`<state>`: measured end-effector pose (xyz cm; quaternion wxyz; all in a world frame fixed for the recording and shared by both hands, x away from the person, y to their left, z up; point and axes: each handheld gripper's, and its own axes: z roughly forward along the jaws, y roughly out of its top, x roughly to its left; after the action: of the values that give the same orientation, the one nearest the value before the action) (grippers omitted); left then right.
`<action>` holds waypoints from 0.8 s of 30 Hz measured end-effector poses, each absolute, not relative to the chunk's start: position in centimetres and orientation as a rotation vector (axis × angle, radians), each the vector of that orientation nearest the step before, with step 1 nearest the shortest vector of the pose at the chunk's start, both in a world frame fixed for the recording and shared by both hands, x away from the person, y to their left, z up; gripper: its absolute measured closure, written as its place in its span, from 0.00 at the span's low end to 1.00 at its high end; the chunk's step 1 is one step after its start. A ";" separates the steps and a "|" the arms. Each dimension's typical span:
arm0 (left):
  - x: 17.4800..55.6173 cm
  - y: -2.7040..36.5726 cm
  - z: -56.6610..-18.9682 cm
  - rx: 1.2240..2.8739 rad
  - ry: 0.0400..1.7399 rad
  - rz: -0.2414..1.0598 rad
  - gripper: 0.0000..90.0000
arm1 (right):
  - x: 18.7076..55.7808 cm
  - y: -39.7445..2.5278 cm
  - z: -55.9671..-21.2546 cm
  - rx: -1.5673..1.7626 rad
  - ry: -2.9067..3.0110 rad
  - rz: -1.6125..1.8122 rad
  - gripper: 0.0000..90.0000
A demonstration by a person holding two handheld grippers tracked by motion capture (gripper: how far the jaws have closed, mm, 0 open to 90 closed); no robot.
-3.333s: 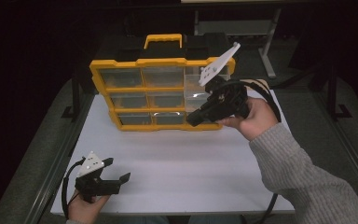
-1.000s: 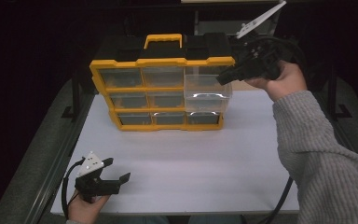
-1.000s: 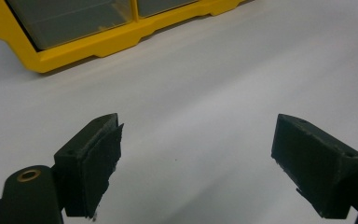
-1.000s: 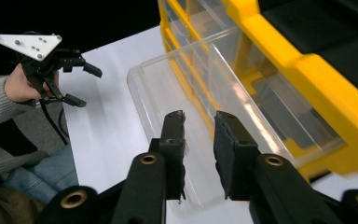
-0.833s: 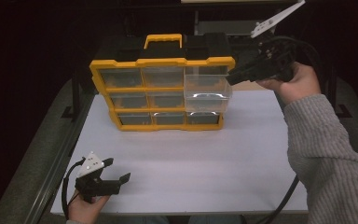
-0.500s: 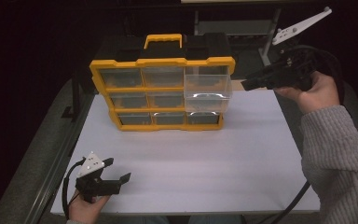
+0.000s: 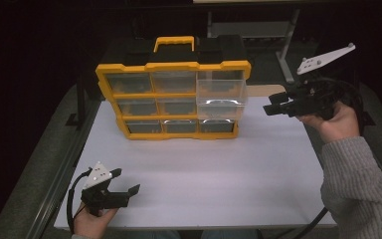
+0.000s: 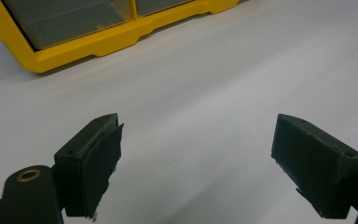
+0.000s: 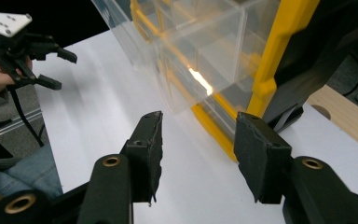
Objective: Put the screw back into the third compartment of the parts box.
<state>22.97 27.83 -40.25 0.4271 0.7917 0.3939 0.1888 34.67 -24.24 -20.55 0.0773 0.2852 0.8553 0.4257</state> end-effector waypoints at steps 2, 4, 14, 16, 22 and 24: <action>23.0 27.7 -40.4 1.969 0.981 0.472 0.17 | 34.6 -24.4 -21.4 0.854 2.556 1.285 0.55; 23.0 27.6 -40.4 1.973 0.981 0.470 0.17 | 34.6 -24.4 -22.3 0.857 2.560 1.286 0.54; 23.0 27.4 -40.5 1.974 0.979 0.459 0.17 | 34.1 -24.5 -26.3 0.903 2.553 1.271 0.48; 23.1 27.4 -40.5 1.980 0.976 0.462 0.17 | 34.0 -24.5 -27.0 0.902 2.553 1.273 0.47; 23.1 27.4 -40.5 1.987 0.969 0.469 0.17 | 33.7 -24.3 -29.1 0.920 2.541 1.275 0.43; 23.1 27.3 -40.5 1.984 0.974 0.464 0.17 | 33.6 -24.3 -29.9 0.929 2.541 1.285 0.43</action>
<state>23.07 27.34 -40.47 0.4275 0.7941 0.3901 0.1857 33.58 -24.26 -29.88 0.0729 0.3093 0.8461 0.4280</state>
